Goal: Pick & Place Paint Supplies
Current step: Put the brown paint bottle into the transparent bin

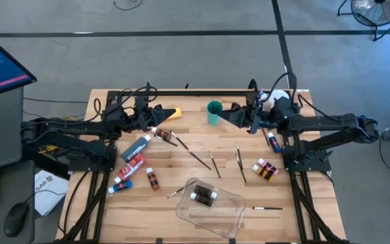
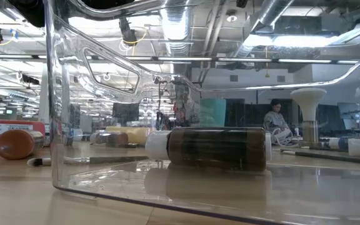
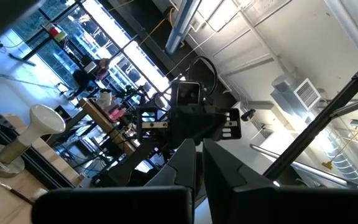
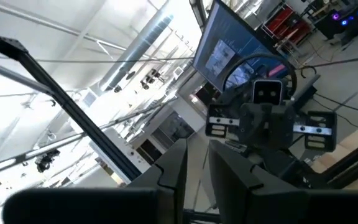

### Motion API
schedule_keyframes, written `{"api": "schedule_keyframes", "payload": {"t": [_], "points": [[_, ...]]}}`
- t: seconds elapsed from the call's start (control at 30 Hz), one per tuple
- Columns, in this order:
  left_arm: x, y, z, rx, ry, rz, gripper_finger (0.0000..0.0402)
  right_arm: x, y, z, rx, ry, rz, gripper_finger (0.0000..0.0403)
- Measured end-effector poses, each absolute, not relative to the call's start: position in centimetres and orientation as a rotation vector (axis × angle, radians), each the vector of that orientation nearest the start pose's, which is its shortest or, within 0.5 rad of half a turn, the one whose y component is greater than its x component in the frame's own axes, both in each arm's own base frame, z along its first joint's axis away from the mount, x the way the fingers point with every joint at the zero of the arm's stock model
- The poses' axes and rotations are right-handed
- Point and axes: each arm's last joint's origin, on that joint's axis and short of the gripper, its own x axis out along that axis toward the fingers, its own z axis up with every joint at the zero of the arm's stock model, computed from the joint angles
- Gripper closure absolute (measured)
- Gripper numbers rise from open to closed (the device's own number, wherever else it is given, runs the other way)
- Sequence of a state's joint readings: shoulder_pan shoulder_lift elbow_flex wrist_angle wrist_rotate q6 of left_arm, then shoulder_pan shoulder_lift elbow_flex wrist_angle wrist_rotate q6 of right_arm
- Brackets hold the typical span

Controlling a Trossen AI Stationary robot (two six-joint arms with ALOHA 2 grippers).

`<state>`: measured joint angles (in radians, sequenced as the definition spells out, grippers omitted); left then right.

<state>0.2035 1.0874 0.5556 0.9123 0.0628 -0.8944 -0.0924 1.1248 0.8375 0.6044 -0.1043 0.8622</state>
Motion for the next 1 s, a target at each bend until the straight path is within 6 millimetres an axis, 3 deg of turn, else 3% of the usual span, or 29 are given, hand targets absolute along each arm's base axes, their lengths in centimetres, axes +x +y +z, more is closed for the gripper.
{"api": "schedule_keyframes", "payload": {"t": [0.53,1.0], "points": [[22.6,4.4,29.6,-0.811,-0.359,-0.034,0.0400,24.9,-4.1,36.0,0.811,-0.338,0.078,0.0342],[23.1,4.6,27.2,-0.757,-0.116,0.083,0.0400,26.6,-3.3,34.4,0.929,-0.243,0.121,0.0342]]}}
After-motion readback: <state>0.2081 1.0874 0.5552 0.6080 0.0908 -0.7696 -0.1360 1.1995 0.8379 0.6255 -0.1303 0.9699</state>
